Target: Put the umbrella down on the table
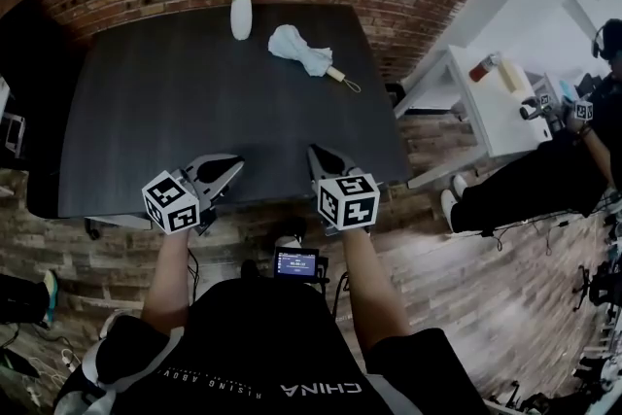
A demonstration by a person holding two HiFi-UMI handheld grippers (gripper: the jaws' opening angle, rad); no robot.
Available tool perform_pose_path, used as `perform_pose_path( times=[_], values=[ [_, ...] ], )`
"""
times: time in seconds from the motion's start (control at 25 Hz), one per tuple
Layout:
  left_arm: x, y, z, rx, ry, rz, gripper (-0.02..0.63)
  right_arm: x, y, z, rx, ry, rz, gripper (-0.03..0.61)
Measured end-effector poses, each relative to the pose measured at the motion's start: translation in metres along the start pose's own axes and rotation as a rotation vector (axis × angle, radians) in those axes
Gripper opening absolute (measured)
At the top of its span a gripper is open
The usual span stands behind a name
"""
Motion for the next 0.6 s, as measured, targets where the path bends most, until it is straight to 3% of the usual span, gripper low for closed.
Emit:
perform_pose_path(
  times=[0.6],
  values=[
    [-0.015,0.003,0.006,0.009,0.009,0.006,0.002,-0.001,-0.008,0.006,-0.027,-0.001,0.018,0.008]
  ],
)
Point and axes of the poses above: the fingertips, and each gripper's own axes: x backward along the fingers, y to its left, z out of its underside, the point moved 6 cm from there along x, backward along the fingers, and after that the axes turned 11 degrees about z, right-handed, at the moved point
